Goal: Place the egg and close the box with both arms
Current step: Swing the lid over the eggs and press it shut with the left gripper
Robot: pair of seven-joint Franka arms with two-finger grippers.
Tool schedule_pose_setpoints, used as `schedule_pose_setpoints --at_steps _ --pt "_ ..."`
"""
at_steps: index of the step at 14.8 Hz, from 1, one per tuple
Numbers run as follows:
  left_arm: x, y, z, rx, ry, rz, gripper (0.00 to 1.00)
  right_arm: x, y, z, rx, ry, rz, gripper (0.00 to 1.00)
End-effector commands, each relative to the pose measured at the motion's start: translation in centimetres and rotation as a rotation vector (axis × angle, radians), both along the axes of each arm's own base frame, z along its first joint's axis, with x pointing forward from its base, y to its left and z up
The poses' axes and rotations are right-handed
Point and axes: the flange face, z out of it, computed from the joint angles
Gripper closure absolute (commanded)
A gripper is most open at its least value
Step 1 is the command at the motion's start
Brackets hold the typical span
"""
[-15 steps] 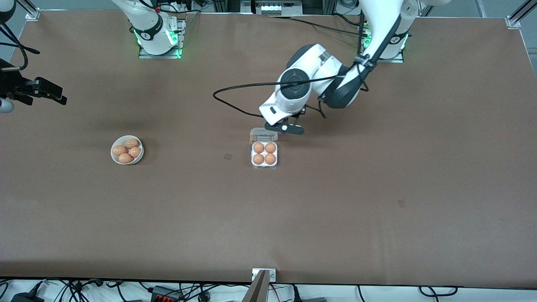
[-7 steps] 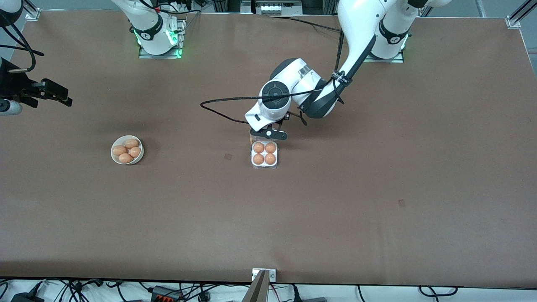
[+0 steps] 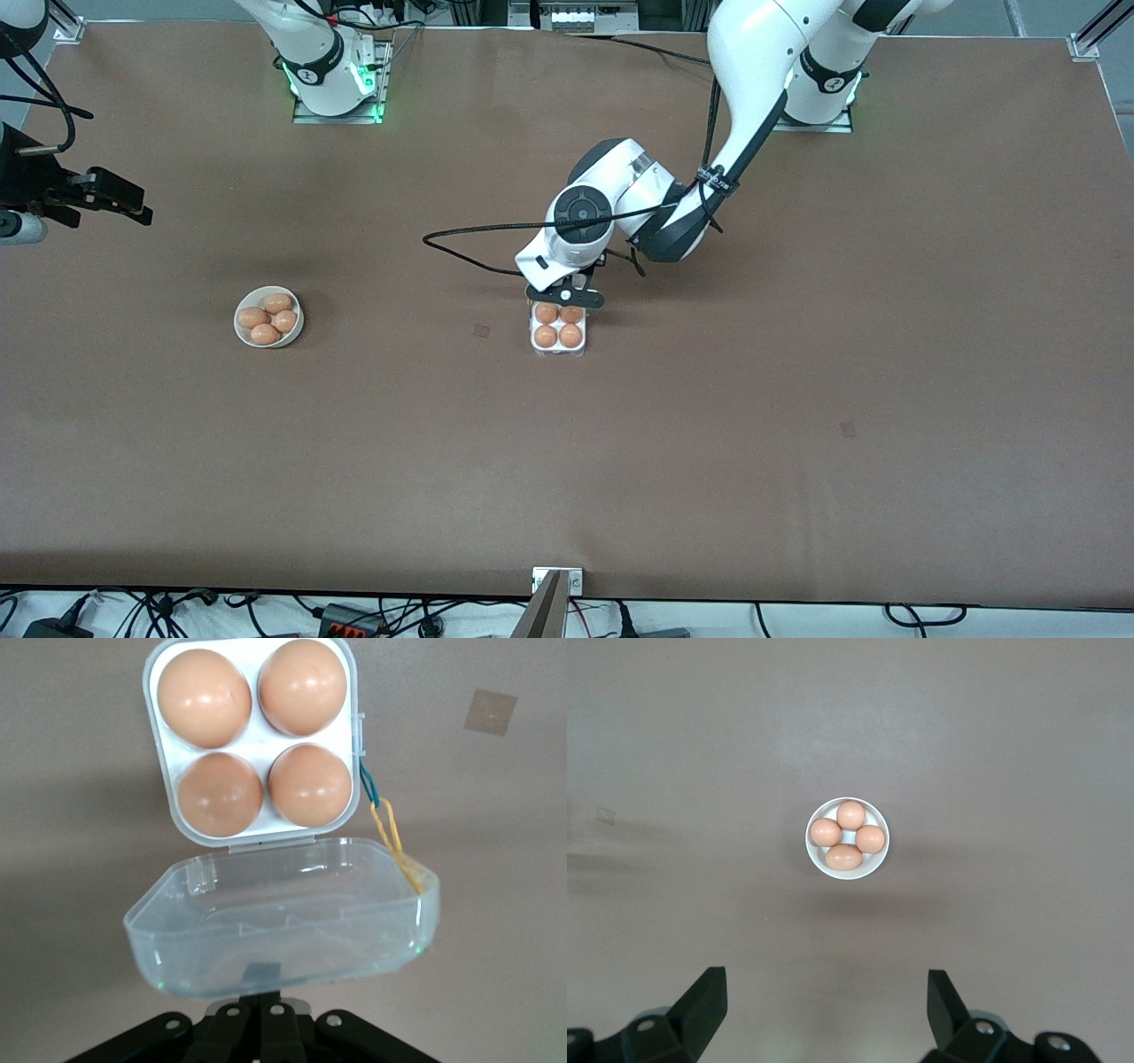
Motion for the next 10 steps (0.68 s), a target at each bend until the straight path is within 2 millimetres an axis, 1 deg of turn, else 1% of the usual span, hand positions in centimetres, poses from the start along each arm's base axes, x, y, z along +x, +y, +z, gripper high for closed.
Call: schedule_pose_setpoints --at_steps 1,4,5,7,9,10 --pt "0.4 -0.6 -0.4 -0.003 0.005 0.012 1.00 0.1 -0.2 0.5 -0.007 0.006 -0.001 0.00" --pt "0.4 -0.7 -0.9 -0.002 0.007 0.011 1.00 0.1 -0.2 0.4 -0.007 0.008 -0.001 0.00" --pt "0.8 -0.7 -0.7 -0.007 0.000 0.011 1.00 0.1 -0.1 0.4 -0.007 0.008 0.000 0.00" --pt "1.6 -0.8 -1.1 -0.013 -0.003 0.020 1.00 0.1 -0.2 0.4 -0.005 0.008 0.000 0.00" --pt "2.3 -0.9 -1.0 -0.022 -0.013 0.027 1.00 0.1 -0.2 0.4 -0.005 0.008 0.000 0.00" --pt "2.3 -0.9 -1.0 -0.022 -0.012 0.026 1.00 0.1 -0.2 0.4 -0.005 0.008 0.000 0.00"
